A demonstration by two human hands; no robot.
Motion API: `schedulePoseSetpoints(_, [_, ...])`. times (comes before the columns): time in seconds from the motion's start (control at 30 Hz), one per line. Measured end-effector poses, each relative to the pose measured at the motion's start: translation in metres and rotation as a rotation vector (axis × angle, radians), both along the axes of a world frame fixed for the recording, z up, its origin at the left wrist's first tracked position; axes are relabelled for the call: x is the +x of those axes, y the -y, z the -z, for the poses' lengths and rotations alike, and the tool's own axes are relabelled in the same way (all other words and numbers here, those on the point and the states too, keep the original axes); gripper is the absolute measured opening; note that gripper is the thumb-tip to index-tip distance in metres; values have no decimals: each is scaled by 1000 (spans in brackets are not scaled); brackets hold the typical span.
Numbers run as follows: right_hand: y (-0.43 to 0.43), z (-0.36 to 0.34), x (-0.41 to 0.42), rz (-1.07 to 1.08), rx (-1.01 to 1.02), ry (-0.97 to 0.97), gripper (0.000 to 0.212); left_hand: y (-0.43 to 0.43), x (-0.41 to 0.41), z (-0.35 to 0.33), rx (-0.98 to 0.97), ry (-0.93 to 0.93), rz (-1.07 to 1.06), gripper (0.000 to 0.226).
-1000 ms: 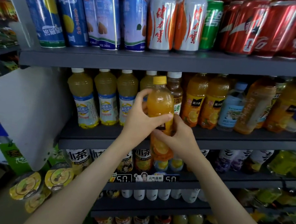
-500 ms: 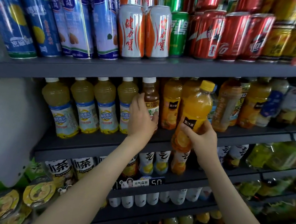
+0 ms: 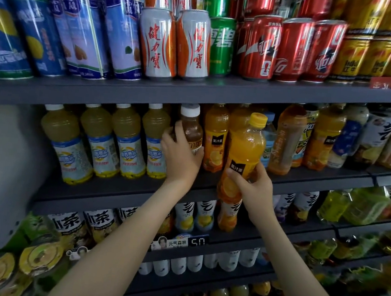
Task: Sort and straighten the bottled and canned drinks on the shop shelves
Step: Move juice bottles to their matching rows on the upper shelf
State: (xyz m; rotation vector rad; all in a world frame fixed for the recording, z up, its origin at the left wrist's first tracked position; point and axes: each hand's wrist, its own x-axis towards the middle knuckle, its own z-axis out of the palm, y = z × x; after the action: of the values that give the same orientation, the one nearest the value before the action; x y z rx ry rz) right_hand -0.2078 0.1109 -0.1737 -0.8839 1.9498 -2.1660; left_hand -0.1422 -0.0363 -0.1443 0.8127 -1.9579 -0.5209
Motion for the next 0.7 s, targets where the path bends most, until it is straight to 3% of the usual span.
schedulePoseSetpoints(0.1, [0,2,-3,13,-23,-15,28,-7,16,10,160,-156,182,81])
schedulePoseSetpoints(0.27, [10,0,-6,27,77,-84,27,-8,57,20,283,-373,295,86])
schedulePoseSetpoints(0.47, [54,-2,0,-24,199,-161,36,6,99,7,441,-360,334,74])
schedulePoseSetpoints(0.6, [87,-3,-7,20,354,-305,59,18,116,2,567,-429,350,67])
schedulePoseSetpoints(0.7, [104,-1,-8,1,329,-373,54,24,125,-1,641,-475,363,65])
